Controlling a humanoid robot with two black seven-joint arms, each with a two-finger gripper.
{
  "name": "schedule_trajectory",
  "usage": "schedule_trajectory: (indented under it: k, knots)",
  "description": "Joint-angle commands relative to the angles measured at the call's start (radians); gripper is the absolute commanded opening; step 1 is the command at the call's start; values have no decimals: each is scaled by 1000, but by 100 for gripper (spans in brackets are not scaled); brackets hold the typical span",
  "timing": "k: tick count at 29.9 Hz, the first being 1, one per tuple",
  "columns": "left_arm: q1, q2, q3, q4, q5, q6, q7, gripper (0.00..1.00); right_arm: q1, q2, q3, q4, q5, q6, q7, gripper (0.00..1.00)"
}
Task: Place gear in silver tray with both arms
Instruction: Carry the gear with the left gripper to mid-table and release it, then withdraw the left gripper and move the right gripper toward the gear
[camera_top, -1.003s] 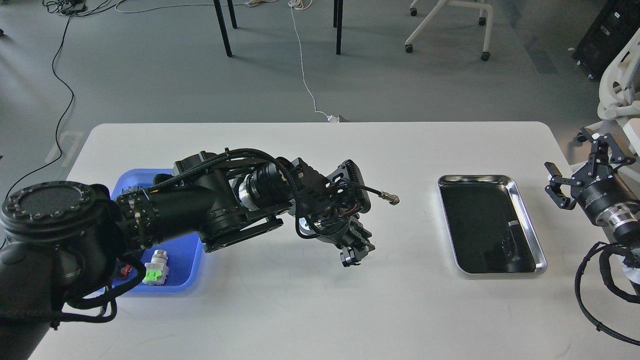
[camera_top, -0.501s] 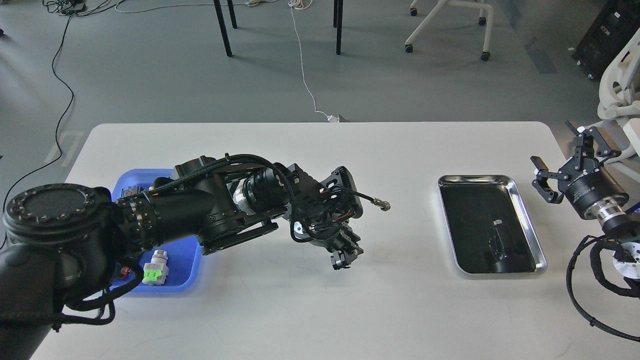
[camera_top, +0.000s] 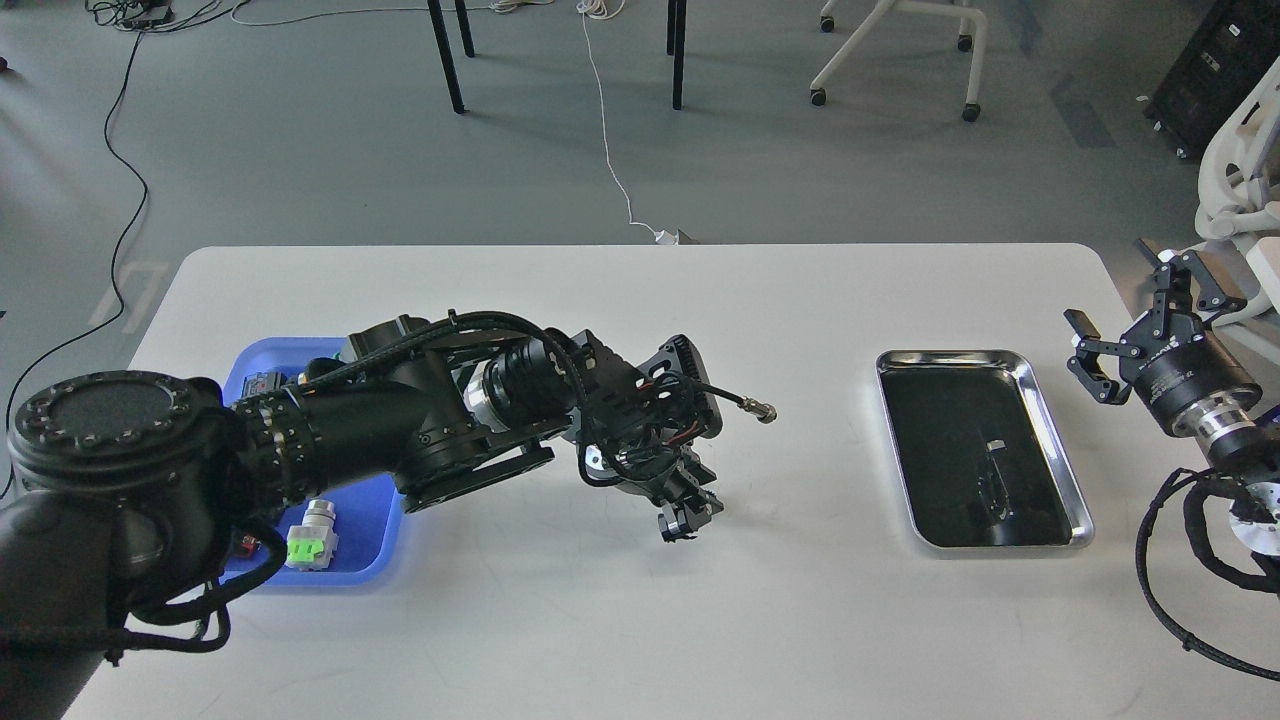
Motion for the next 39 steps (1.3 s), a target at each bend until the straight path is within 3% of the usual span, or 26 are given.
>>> schedule_trajectory:
  k: [1, 4, 8, 13, 18, 20, 27, 33, 39]
  knots:
    - [-2, 0, -18, -10, 0, 0, 0, 78, 0, -2, 0, 0, 0, 0, 0, 99]
    - [-10, 0, -88, -30, -37, 0, 0, 86, 8, -5, 0, 1, 0, 0, 0, 99]
    - [-4, 78, -228, -79, -331, 0, 0, 97, 11, -8, -2, 3, -5, 0, 0, 99]
    - [91, 262, -316, -164, -777, 0, 0, 98, 17, -15, -2, 43, -24, 0, 0, 99]
    - [293, 376, -432, -245, -1213, 224, 0, 98, 52, -34, -2, 106, -173, 0, 0, 99]
    - [374, 417, -510, -271, -1325, 261, 0, 98, 66, -35, 0, 135, -253, 0, 0, 99]
    - [688, 443, -858, -357, -1413, 259, 0, 98, 158, -61, 0, 328, -642, 0, 0, 99]
    - [798, 446, -974, -357, -1438, 214, 0, 98, 224, -71, -14, 489, -1046, 0, 0, 99]
    - [830, 442, -1028, -359, -1458, 190, 0, 98, 488, -60, -387, 583, -1415, 0, 0, 99]
